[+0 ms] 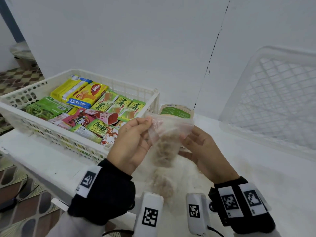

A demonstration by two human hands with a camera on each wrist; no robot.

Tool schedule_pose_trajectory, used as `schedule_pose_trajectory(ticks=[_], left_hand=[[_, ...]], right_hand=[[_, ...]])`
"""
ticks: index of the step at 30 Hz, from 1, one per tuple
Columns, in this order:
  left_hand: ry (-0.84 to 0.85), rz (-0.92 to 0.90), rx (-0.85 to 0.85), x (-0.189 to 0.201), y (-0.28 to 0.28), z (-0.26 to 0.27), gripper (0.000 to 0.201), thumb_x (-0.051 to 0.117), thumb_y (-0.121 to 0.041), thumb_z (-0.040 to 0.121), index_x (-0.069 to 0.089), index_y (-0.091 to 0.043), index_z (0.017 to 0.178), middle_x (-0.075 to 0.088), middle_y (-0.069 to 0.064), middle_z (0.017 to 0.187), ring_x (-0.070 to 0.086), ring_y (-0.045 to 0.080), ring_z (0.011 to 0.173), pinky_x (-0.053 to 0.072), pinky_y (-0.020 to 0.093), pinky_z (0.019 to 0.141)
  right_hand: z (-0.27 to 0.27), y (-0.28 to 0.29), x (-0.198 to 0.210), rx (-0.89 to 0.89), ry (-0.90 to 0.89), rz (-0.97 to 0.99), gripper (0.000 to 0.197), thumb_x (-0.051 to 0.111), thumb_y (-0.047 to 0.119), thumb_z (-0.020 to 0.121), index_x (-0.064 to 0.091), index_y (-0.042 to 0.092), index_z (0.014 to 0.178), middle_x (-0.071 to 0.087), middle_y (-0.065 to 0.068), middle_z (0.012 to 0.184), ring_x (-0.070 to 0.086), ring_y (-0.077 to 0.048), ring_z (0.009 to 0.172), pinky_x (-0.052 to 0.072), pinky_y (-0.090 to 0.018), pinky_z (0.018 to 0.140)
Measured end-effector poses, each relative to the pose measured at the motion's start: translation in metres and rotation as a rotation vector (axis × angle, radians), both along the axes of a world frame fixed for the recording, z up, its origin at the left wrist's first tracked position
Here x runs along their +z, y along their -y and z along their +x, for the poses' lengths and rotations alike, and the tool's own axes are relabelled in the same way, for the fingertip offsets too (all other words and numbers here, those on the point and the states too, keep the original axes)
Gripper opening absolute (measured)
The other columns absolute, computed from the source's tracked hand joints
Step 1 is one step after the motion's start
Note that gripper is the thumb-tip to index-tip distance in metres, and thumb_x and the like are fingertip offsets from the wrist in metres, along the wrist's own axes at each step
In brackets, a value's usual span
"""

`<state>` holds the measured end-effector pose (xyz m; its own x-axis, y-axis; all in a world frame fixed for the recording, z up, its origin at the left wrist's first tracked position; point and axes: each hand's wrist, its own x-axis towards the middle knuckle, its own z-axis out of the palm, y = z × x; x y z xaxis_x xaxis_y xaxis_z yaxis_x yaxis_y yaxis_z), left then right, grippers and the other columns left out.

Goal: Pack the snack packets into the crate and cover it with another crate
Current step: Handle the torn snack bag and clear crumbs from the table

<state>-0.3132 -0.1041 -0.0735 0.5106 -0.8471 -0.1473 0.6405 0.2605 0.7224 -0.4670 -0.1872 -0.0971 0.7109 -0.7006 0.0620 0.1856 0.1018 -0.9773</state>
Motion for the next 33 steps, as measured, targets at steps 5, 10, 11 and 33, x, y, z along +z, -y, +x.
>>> schedule_pose_trajectory(ticks=[5,10,11,33], left_hand=[[0.059,0.032,-0.079,-0.007,0.004,-0.009,0.015,0.049,-0.010,0.093,0.059,-0.001,0.086,0.071,0.007,0.072,0.069,0.012,0.067,0.058,0.030,0.067],[0.331,0.253,-0.325,-0.023,-0.003,-0.028,0.023,0.058,0.000,0.087,0.058,-0.008,0.107,0.067,0.011,0.098,0.064,0.021,0.077,0.053,0.036,0.072],[0.377,0.304,-0.402,-0.026,-0.005,-0.031,0.031,0.059,0.004,0.085,0.055,-0.010,0.113,0.067,0.010,0.097,0.064,0.021,0.076,0.053,0.035,0.070],[0.750,0.550,-0.655,-0.045,0.006,-0.013,0.058,0.061,-0.021,0.090,0.033,-0.016,0.140,0.055,0.008,0.120,0.058,0.020,0.105,0.051,0.033,0.082]], right_hand=[[-0.014,-0.013,-0.012,0.008,-0.098,-0.037,0.043,0.067,0.015,0.080,0.057,0.011,0.122,0.069,-0.008,0.113,0.067,-0.025,0.103,0.056,-0.043,0.084],[-0.037,-0.021,-0.025,-0.169,-0.254,0.015,0.031,0.065,0.019,0.083,0.062,0.013,0.114,0.073,-0.005,0.101,0.070,-0.020,0.093,0.059,-0.038,0.071],[-0.043,-0.023,-0.029,-0.192,-0.285,0.045,0.033,0.065,0.019,0.084,0.061,0.012,0.115,0.073,-0.005,0.100,0.070,-0.020,0.091,0.059,-0.039,0.070],[-0.082,-0.030,-0.041,-0.481,-0.671,0.055,0.032,0.059,0.014,0.091,0.057,0.008,0.122,0.063,-0.002,0.098,0.060,-0.017,0.095,0.046,-0.033,0.092]])
